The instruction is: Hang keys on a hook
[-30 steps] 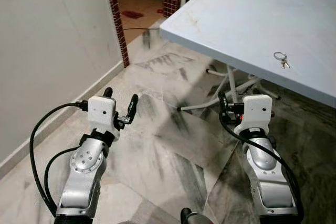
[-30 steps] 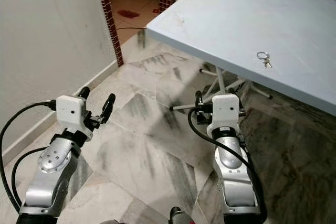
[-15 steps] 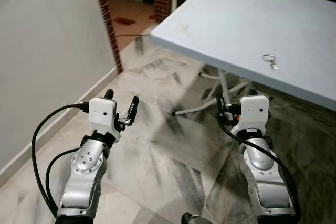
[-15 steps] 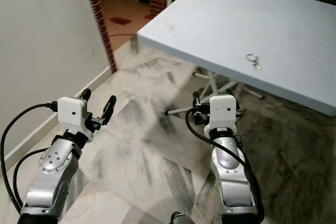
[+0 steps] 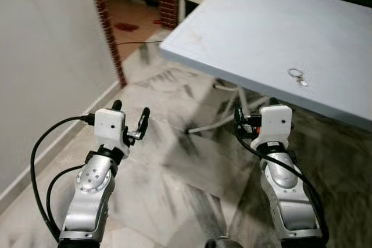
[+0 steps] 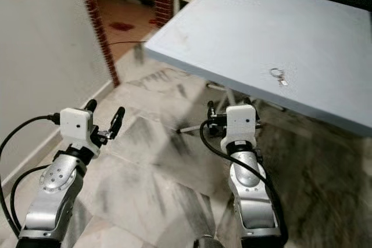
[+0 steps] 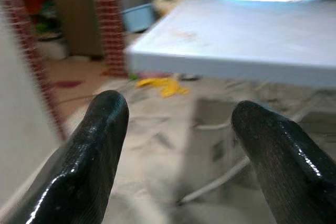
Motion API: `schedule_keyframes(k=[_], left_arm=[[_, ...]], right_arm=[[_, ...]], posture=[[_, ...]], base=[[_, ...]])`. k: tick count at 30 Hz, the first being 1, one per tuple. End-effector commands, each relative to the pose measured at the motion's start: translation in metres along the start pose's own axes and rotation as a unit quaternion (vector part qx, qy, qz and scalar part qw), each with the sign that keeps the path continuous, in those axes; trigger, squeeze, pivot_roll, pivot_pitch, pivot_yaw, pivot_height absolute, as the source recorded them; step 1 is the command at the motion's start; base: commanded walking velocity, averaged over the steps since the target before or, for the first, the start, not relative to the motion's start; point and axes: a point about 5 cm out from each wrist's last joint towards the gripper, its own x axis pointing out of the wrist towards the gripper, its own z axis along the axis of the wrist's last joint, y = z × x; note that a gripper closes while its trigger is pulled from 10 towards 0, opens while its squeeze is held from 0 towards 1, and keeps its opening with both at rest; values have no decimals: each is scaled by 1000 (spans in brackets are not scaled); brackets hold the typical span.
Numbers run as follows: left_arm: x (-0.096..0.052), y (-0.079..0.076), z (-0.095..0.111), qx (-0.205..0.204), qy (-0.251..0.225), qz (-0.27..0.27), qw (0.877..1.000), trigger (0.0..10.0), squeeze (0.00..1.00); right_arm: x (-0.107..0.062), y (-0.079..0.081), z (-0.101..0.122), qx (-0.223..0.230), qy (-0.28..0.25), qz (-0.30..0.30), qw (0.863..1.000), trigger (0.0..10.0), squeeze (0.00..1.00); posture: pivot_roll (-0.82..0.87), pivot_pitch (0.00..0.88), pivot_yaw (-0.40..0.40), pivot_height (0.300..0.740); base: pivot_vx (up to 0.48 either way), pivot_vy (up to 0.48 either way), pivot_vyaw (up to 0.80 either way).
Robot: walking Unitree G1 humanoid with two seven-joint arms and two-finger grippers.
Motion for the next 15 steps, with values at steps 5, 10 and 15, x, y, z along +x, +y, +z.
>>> schedule_keyframes(k=[5, 10, 15], left_arm=[[-5, 11, -1, 6, 5, 9, 1000, 10000, 0], [-4, 9, -2, 5, 8, 4, 1000, 10000, 0], [-3, 7, -2, 6, 10, 1, 1000, 10000, 0]], right_arm=[[0, 7, 5, 11, -10, 8, 1000, 10000, 0], [0, 8, 5, 12, -9, 6, 1000, 10000, 0], [0, 8, 5, 12, -9, 6, 1000, 10000, 0]], posture=[[-49, 146, 13, 740], [-53, 146, 14, 740], [-53, 147, 16, 740]], base=[[368, 0, 0], [368, 0, -640], [366, 0, -800]])
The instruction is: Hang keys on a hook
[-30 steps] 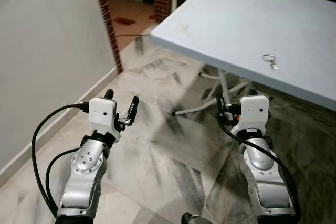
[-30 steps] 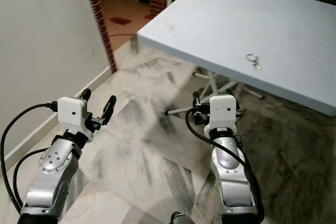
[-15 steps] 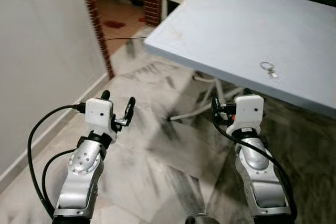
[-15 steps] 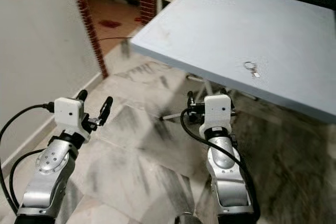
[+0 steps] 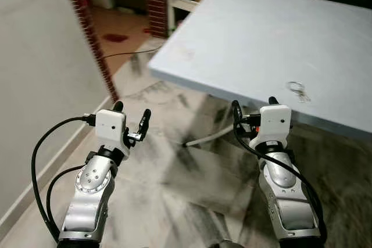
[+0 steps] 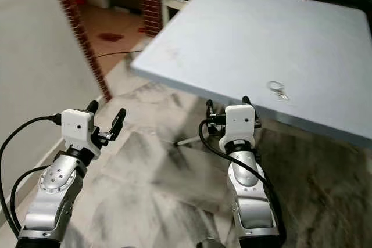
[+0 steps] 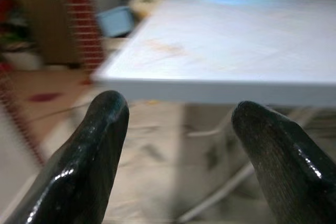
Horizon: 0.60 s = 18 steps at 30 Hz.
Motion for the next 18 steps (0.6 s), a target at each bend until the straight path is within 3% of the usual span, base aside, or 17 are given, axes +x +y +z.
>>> schedule_keyframes(k=[1, 4, 18], left_arm=[[1, -1, 1, 7, 3, -8, 1000, 10000, 0], [1, -2, 0, 7, 7, -10, 1000, 10000, 0], [-2, -2, -2, 6, 12, -9, 1000, 10000, 0]], right_arm=[[0, -2, 1, 5, -1, -7, 1000, 10000, 0], [0, -1, 1, 7, -1, -6, 1000, 10000, 0], [-1, 1, 4, 1, -5, -8, 1000, 10000, 0]], posture=[[-53, 147, 16, 740], [-52, 147, 17, 740], [-43, 154, 23, 740]], base=[[341, 0, -800], [283, 0, -800], [0, 0, 0]])
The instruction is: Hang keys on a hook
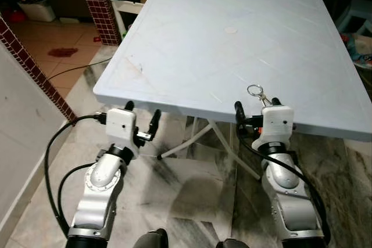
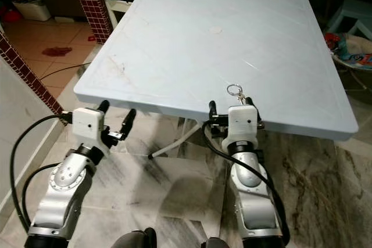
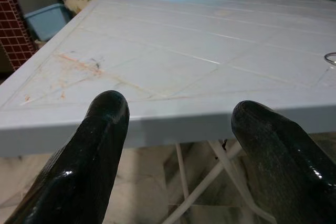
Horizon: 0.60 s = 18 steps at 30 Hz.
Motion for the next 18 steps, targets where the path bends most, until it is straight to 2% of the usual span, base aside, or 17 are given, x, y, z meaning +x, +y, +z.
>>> schedule_keyframes(k=[1, 10, 16, 18], left_arm=[[-4, 5, -1, 7, 6, 6, 1000, 10000, 0], [-4, 3, -1, 9, 7, 3, 1000, 10000, 0], [-3, 2, -1, 7, 7, 2, 1000, 10000, 0], [-1, 3, -1, -4, 9, 8, 1000, 10000, 0]], right_arm=[[-1, 0, 2, 4, 0, -8, 1000, 10000, 0], [1, -7, -2, -2, 9, -30, 1000, 10000, 0], [2, -9, -3, -3, 13, -37, 999, 10000, 0], [2, -9, -3, -4, 12, -34, 999, 10000, 0]], posture=[[-43, 154, 23, 740], [-43, 158, 33, 740], [-46, 157, 31, 740], [-47, 155, 29, 740]], base=[[0, 0, 0], [0, 0, 0], [0, 0, -764], [0, 0, -244]])
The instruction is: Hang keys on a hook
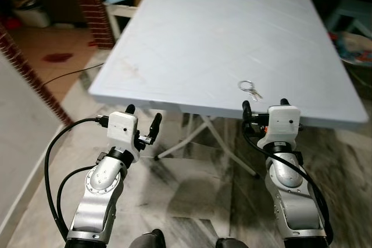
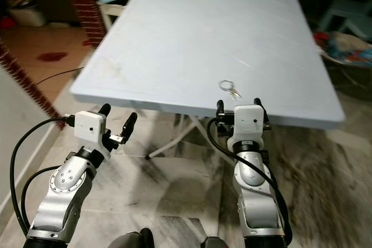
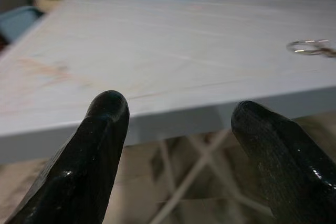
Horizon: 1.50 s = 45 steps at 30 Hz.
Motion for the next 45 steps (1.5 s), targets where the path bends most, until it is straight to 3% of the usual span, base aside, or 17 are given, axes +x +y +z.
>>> schedule_keyframes(k=[1, 16, 22, 45], left_arm=[[0, 3, 0, -10, 3, 8, 1000, 10000, 0], [-2, -3, -4, -14, 7, 9, 1000, 10000, 0], [-2, -5, -3, -18, 1, 12, 1000, 10000, 0], [-2, -5, -3, -18, 1, 12, 1000, 10000, 0]], right_arm=[[1, 1, -1, 0, 3, 3, 1000, 10000, 0], [4, 11, 5, 5, 3, 33, 999, 10000, 0], [7, 5, 8, -15, 1, 21, 1000, 10000, 0], [7, 5, 8, -15, 1, 21, 1000, 10000, 0]], posture=[[-47, 155, 28, 740], [-55, 161, -6, 740], [-57, 159, -18, 740], [-57, 159, -18, 740]], base=[[0, 0, 0], [0, 0, 0], [0, 0, 0], [0, 0, 0]])
